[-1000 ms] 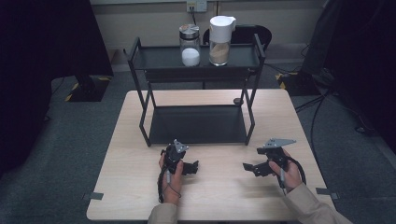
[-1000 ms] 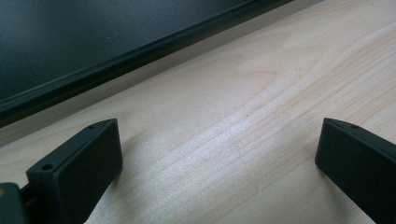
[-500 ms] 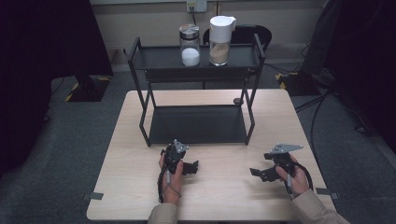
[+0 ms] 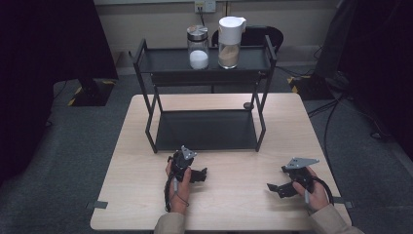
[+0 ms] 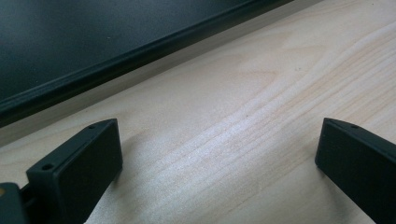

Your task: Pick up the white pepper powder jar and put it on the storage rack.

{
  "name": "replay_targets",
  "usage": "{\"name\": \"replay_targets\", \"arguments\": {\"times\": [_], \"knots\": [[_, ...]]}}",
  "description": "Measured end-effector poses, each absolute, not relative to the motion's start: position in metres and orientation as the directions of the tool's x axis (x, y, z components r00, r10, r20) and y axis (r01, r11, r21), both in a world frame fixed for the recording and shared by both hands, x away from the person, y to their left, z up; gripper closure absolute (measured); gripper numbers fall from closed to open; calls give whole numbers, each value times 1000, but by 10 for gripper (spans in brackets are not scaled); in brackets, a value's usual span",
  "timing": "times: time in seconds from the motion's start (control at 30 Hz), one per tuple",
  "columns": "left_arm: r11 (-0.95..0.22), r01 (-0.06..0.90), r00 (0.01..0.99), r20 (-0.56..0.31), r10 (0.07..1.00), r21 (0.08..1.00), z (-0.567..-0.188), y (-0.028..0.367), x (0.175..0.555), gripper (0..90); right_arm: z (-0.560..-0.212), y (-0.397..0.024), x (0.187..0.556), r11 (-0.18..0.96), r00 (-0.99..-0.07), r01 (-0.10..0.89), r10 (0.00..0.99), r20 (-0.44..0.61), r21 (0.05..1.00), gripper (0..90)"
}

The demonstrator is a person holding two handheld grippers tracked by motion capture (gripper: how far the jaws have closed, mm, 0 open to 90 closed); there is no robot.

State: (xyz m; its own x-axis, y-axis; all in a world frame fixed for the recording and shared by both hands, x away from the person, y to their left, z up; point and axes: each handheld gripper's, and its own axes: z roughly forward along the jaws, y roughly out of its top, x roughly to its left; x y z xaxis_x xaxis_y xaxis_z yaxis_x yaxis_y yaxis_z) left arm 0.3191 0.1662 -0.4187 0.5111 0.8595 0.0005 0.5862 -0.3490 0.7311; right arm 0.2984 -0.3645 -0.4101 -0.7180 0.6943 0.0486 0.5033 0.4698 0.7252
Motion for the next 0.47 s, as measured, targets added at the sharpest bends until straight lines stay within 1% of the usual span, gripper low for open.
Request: {"name": "replay_targets", "arguments": {"times": [0.2, 0.33, 0.47], "knots": [[-349, 586, 511, 1, 859, 731, -419, 166, 319, 0, -414, -368, 294, 466, -712, 498, 701, 38, 731, 6], [-350, 586, 512, 1, 859, 731, -419, 166, 319, 0, -414, -361, 289, 505, -713, 473, 701, -24, 722, 0], [-344, 590, 505, -2, 863, 730, -418, 165, 319, 0, -414, -360, 289, 500, -707, 478, 707, -21, 722, 0]]}}
